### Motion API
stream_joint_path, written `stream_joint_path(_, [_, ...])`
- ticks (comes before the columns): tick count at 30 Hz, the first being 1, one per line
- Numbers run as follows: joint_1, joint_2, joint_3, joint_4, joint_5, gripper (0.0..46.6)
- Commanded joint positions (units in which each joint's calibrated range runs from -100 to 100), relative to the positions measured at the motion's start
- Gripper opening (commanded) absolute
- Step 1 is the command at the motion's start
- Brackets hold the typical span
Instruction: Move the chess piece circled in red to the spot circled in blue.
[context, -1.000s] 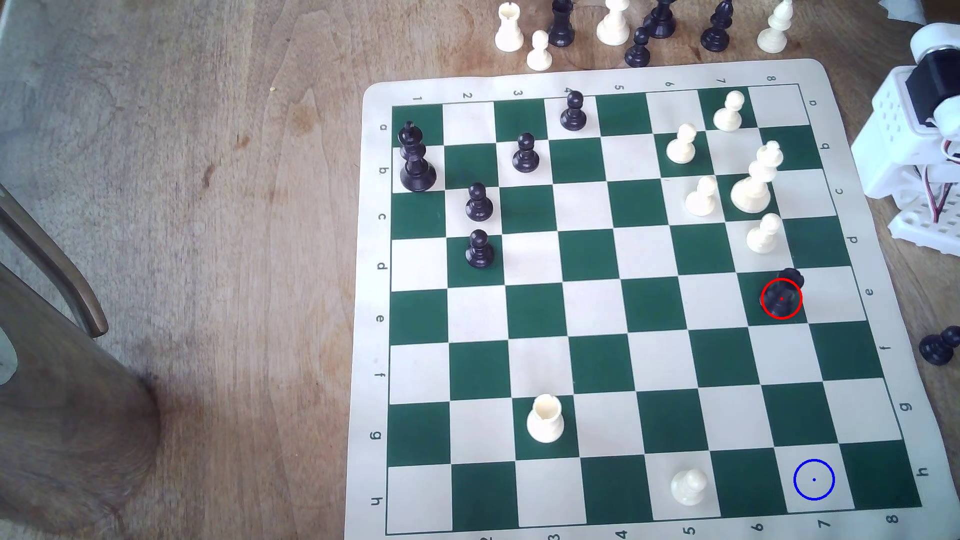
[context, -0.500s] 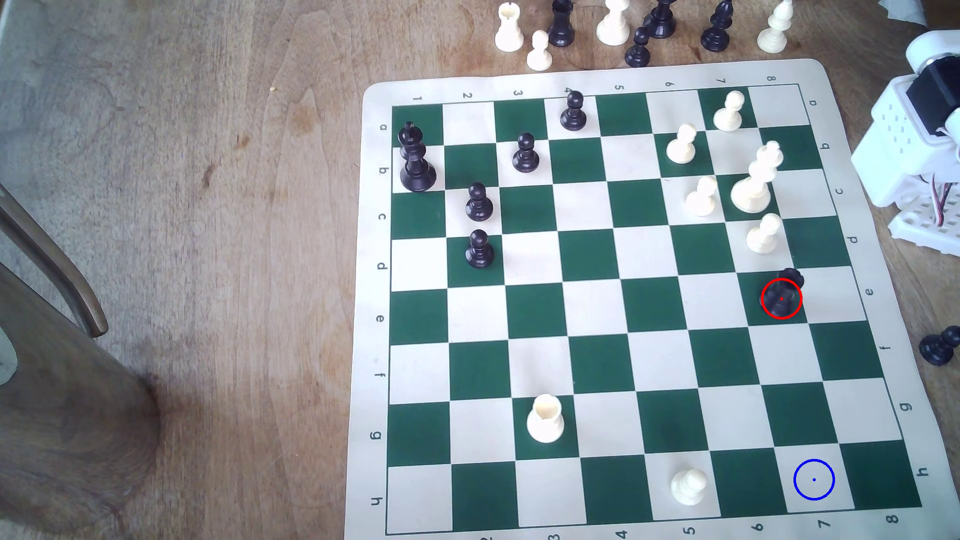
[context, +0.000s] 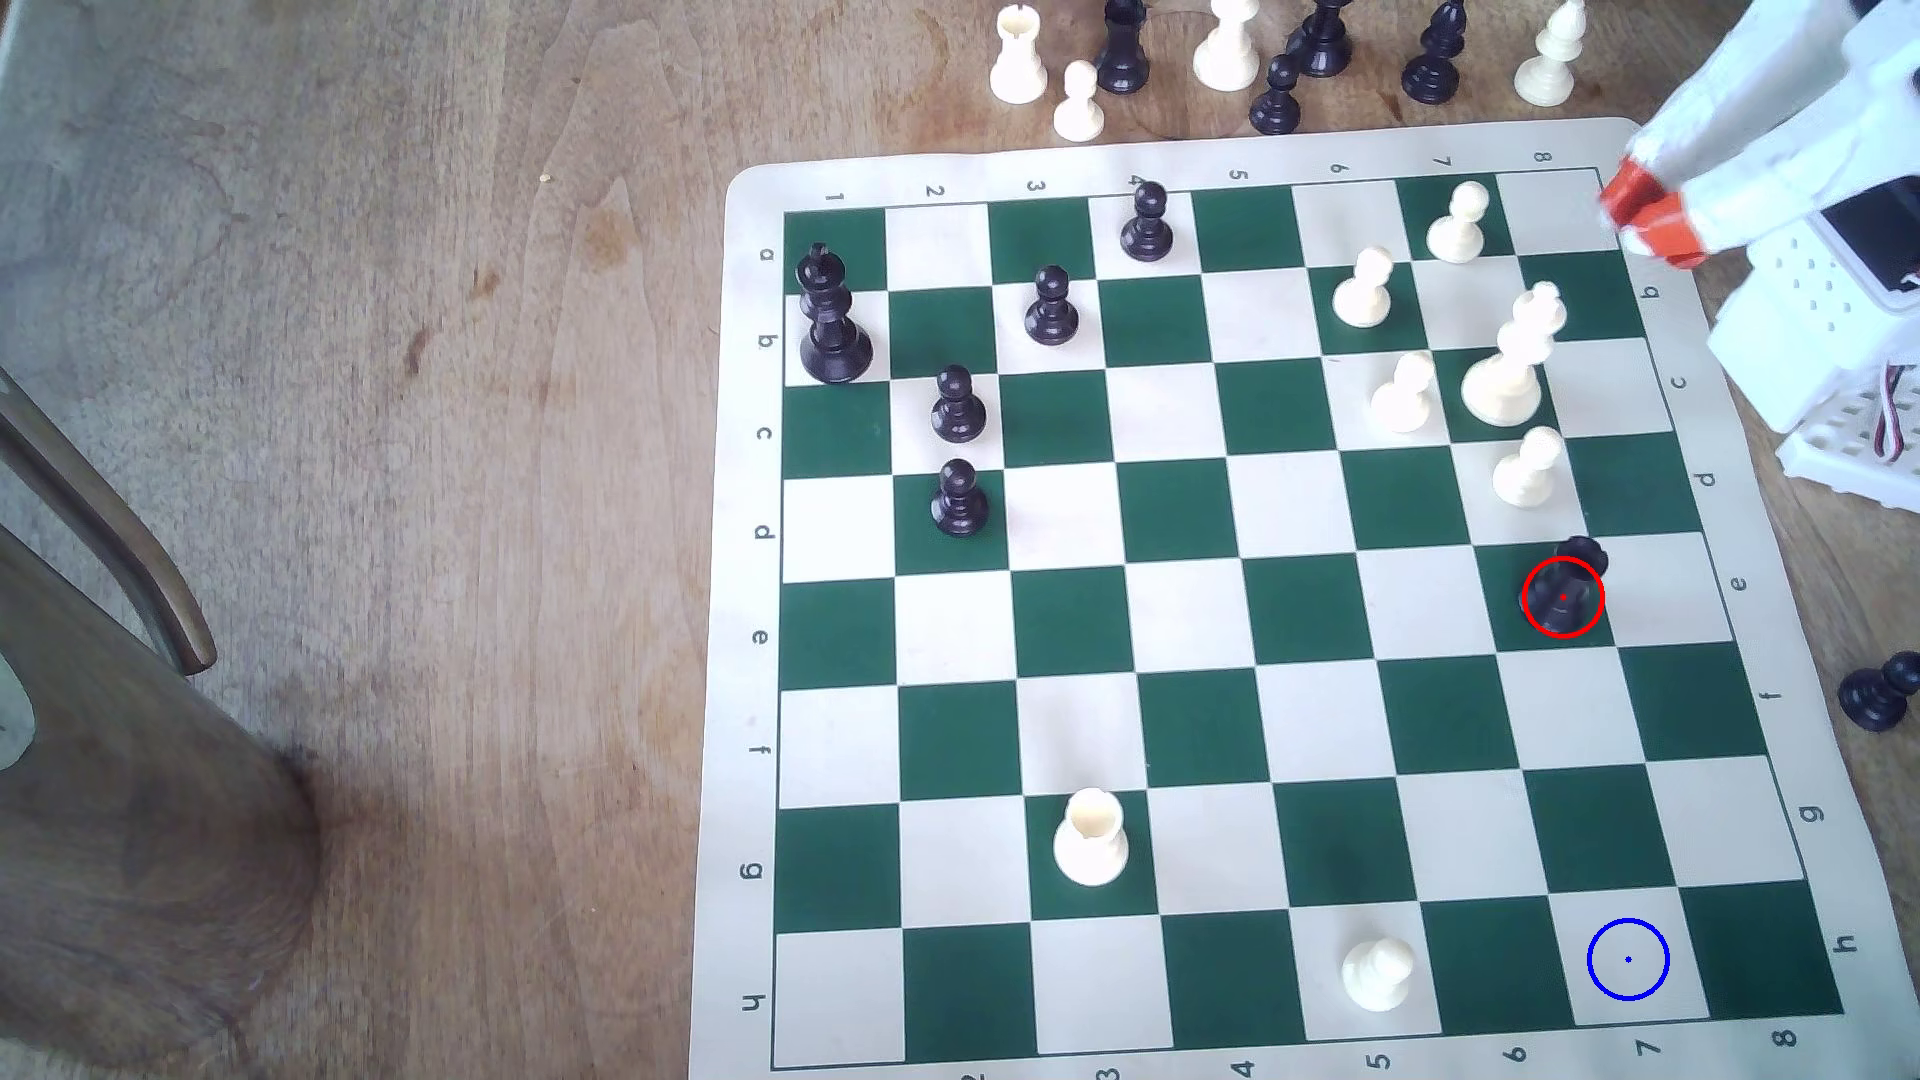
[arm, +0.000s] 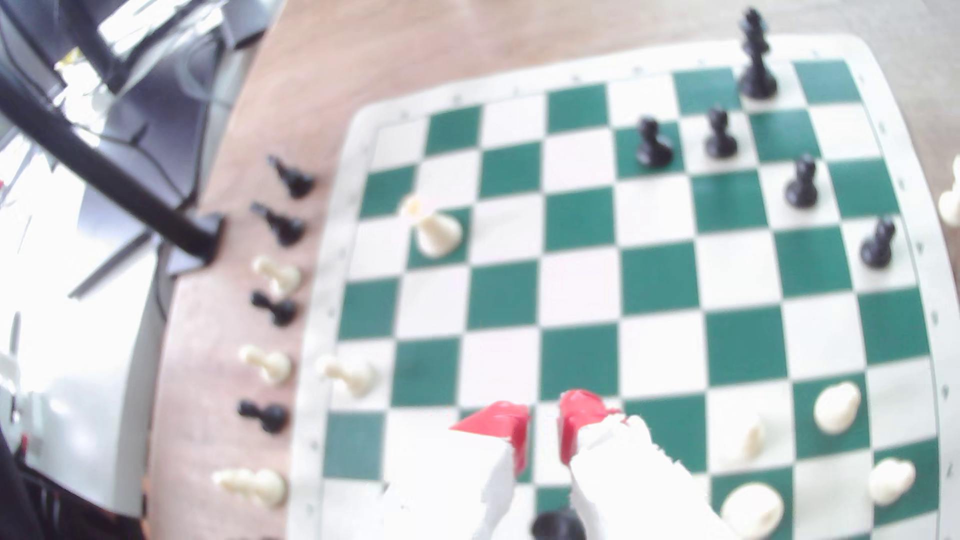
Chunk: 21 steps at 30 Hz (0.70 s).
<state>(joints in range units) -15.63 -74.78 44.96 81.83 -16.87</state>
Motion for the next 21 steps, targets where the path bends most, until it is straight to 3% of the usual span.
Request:
stream_joint_path(1, [1.2,15.2,-10.1,5.7,-4.6,0.5])
stream_joint_path(3, [1.6,23.9,-16.1,10.5,-7.2,0.5])
stream_joint_path(8, [-1.7,32.9,-17.3,11.9,-9.5,2.6])
stream_joint_path(12, [-8.8,36.7,-15.8,10.4,-11.3,4.4])
stream_joint_path(16, [-14.2,38.9,-15.2,10.2,-11.8,7.0])
stream_joint_path(21, [-15.2,38.4,-10.0,6.8,-11.2,16.5])
